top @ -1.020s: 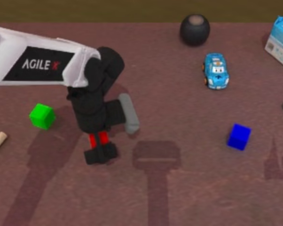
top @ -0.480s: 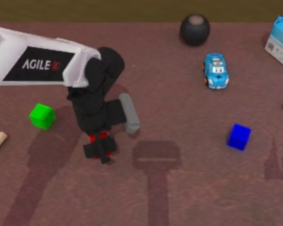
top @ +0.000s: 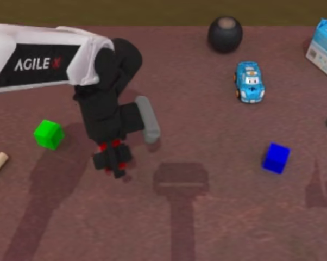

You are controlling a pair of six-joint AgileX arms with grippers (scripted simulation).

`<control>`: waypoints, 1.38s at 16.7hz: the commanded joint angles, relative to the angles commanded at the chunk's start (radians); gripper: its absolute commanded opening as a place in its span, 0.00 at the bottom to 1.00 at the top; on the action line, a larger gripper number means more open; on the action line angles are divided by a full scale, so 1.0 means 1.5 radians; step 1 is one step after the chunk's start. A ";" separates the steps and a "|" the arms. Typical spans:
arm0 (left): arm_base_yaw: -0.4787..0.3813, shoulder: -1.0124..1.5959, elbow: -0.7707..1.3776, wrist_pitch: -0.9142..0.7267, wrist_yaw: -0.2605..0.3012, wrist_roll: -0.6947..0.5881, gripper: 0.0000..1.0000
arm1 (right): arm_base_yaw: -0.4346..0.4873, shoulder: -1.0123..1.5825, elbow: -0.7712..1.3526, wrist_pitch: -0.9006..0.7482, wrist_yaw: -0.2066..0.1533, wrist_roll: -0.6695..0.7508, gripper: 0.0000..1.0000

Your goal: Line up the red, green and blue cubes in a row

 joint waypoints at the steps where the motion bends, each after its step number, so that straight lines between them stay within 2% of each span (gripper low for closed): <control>1: 0.001 -0.010 0.013 -0.028 0.000 0.000 0.00 | 0.000 0.000 0.000 0.000 0.000 0.000 1.00; 4: 0.005 -0.038 0.044 -0.081 0.000 0.000 0.00 | 0.000 0.000 0.000 0.000 0.000 0.000 1.00; 10: -0.007 -0.050 0.034 -0.081 -0.001 0.001 0.00 | 0.000 0.000 0.000 0.000 0.000 0.000 1.00; 19: -0.168 -0.255 -0.182 -0.069 -0.003 0.008 0.00 | 0.000 0.000 0.000 0.000 0.000 0.000 1.00; 23: -0.178 -0.265 -0.192 -0.068 -0.003 0.008 0.00 | 0.000 0.000 0.000 0.000 0.000 0.000 1.00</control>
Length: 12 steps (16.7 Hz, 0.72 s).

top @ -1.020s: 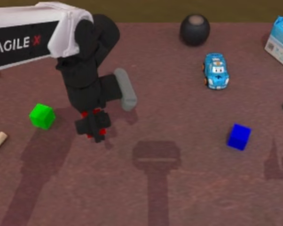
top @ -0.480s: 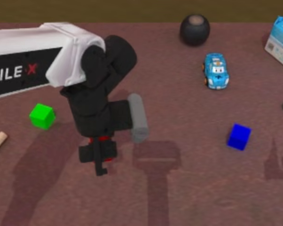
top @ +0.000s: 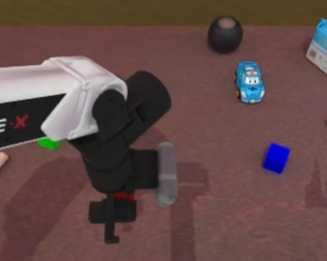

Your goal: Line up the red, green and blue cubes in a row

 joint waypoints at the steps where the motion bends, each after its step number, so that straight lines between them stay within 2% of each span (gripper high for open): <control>1: 0.003 0.003 0.002 -0.001 0.000 0.001 0.00 | 0.000 0.000 0.000 0.000 0.000 0.000 1.00; 4: 0.003 0.014 -0.014 0.026 0.000 -0.001 0.00 | 0.000 0.000 0.000 0.000 0.000 0.000 1.00; 9: -0.001 0.069 -0.081 0.153 0.000 -0.002 0.00 | 0.000 0.000 0.000 0.000 0.000 0.000 1.00; 12: -0.003 0.087 -0.100 0.187 0.000 -0.002 0.00 | 0.000 0.000 0.000 0.000 0.000 0.000 1.00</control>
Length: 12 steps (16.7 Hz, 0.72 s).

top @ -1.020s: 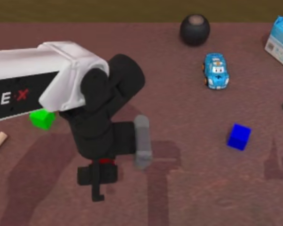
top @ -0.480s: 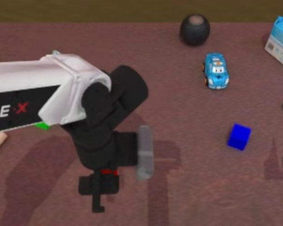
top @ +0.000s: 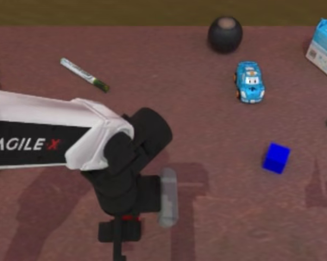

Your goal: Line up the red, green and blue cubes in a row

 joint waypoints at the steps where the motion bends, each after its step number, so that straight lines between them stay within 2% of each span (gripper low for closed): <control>1: 0.000 0.000 0.000 0.000 0.000 0.000 0.00 | 0.000 0.000 0.000 0.000 0.000 0.000 1.00; 3: 0.000 0.000 0.000 0.000 0.000 0.000 0.00 | 0.000 0.000 0.000 0.000 0.000 0.000 1.00; 12: 0.000 0.000 0.000 0.000 0.000 0.000 0.68 | 0.000 0.000 0.000 0.000 0.000 0.000 1.00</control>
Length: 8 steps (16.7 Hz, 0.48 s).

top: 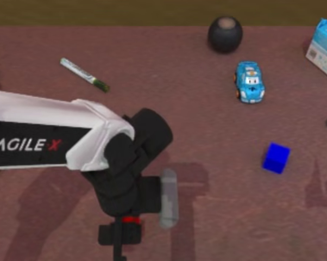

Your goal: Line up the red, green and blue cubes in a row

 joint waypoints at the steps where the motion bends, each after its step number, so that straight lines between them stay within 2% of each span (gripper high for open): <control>1: 0.000 0.000 0.000 0.000 0.000 0.000 0.75 | 0.000 0.000 0.000 0.000 0.000 0.000 1.00; 4: 0.000 0.000 0.000 0.000 0.000 0.000 0.98 | 0.000 0.000 0.000 0.000 0.000 0.000 1.00; 8: 0.000 0.000 0.000 0.000 0.000 0.000 1.00 | 0.000 0.000 0.000 0.000 0.000 0.000 1.00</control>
